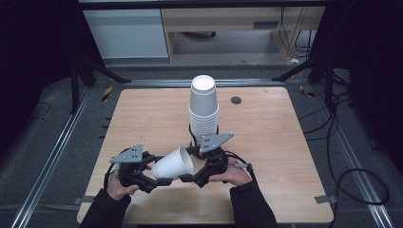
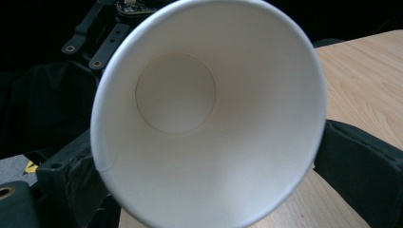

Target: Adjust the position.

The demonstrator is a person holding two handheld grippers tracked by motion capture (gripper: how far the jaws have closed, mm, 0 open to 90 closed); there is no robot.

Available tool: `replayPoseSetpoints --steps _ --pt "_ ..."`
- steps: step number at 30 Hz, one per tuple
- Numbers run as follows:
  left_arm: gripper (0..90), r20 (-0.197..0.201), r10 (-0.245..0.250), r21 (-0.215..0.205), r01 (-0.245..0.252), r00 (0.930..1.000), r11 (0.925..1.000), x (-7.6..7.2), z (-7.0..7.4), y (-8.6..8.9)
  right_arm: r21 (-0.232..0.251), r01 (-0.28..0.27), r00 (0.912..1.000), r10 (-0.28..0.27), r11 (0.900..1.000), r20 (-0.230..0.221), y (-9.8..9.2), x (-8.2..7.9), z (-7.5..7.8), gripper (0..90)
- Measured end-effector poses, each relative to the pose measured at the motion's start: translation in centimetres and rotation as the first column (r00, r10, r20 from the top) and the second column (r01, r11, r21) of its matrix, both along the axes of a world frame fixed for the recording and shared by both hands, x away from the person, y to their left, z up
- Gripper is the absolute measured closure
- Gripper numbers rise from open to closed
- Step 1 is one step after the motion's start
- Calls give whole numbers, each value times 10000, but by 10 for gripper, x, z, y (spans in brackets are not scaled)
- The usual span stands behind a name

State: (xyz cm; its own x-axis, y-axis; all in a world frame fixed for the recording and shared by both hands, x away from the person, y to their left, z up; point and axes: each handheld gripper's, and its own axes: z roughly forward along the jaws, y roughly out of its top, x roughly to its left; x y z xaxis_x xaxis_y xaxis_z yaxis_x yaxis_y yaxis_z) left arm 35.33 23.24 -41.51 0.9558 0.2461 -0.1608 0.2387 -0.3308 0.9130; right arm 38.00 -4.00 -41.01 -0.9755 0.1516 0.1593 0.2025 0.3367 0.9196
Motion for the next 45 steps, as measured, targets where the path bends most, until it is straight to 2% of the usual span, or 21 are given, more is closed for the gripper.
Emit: replayPoseSetpoints --steps 8,17,33,38,45 --pt "206 176 -85 296 79 9998 9995 -3 1 -5 -120 -360 9991 357 9993 -220 9 1 -4 26" --pt "205 198 -143 505 133 9997 9986 -3 0 -7 -217 -532 9979 524 9983 -376 8 1 -5 43" --pt "192 403 22 730 -51 9992 9973 -5 4 -7 -130 -571 9983 570 9983 -108 3 0 -1 69" --pt "199 402 116 688 -143 9991 9975 -5 6 -4 -75 -468 9989 467 9989 -40 -2 1 2 72" --pt "199 480 222 797 -259 9986 9965 -5 7 -2 -219 -335 9992 340 9992 206 -7 3 8 73"
